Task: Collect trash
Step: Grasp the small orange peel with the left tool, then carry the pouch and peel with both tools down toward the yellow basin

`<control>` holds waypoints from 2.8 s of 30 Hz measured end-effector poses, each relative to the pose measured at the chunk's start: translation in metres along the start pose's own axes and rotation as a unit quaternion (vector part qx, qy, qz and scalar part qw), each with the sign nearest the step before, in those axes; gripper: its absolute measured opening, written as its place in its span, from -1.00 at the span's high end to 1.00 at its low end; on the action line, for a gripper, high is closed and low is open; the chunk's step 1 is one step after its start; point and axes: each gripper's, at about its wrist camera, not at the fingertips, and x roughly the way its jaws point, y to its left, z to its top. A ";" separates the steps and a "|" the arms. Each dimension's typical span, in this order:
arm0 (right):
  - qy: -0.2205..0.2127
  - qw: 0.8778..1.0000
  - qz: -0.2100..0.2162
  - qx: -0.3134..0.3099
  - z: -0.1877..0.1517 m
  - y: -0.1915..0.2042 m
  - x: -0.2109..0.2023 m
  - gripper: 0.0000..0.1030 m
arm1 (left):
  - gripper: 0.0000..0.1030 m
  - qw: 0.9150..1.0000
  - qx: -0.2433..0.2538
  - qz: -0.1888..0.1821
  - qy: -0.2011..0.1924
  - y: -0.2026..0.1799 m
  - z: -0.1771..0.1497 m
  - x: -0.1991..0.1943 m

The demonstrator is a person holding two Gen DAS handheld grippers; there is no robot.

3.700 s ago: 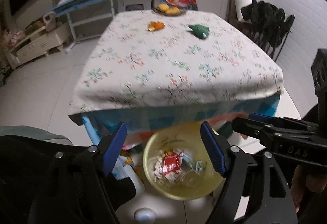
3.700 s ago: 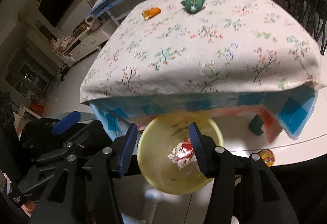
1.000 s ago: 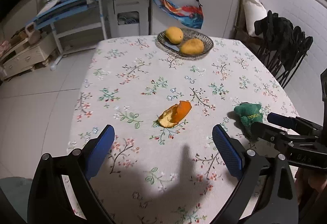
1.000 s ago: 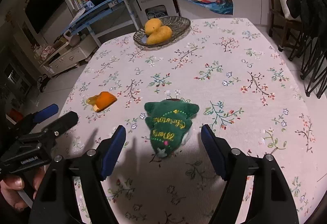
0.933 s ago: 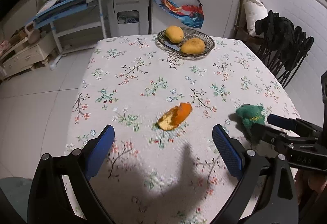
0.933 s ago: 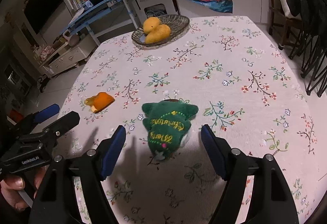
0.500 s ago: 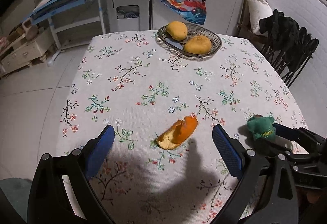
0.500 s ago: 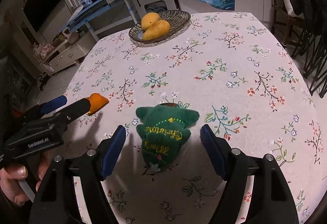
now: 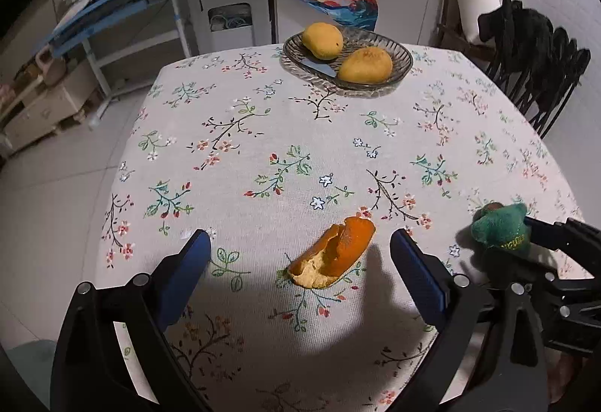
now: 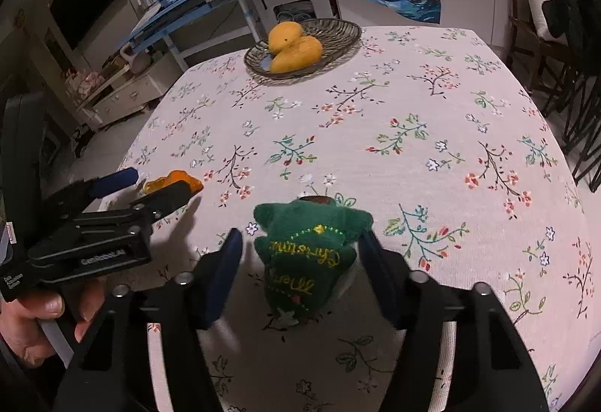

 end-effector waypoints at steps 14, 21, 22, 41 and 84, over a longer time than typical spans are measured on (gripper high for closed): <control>0.005 1.000 0.015 -0.018 0.000 0.009 0.002 0.30 | 0.56 0.999 0.037 -0.024 0.010 -0.017 -0.003 0.003; -0.007 1.000 0.022 -0.019 -0.001 0.014 -0.006 0.32 | 0.63 0.999 0.014 -0.040 0.013 -0.013 -0.008 -0.011; -0.010 1.000 0.023 -0.018 -0.002 0.015 -0.008 0.32 | 0.63 0.999 0.011 -0.040 0.010 -0.012 -0.008 -0.014; -0.065 0.997 0.045 -0.002 -0.013 0.022 -0.047 0.32 | 0.63 0.996 -0.044 0.000 -0.075 0.008 -0.051 -0.119; -0.080 0.996 0.047 0.005 -0.110 0.038 -0.106 0.32 | 0.62 0.993 -0.066 0.019 -0.091 0.003 -0.160 -0.188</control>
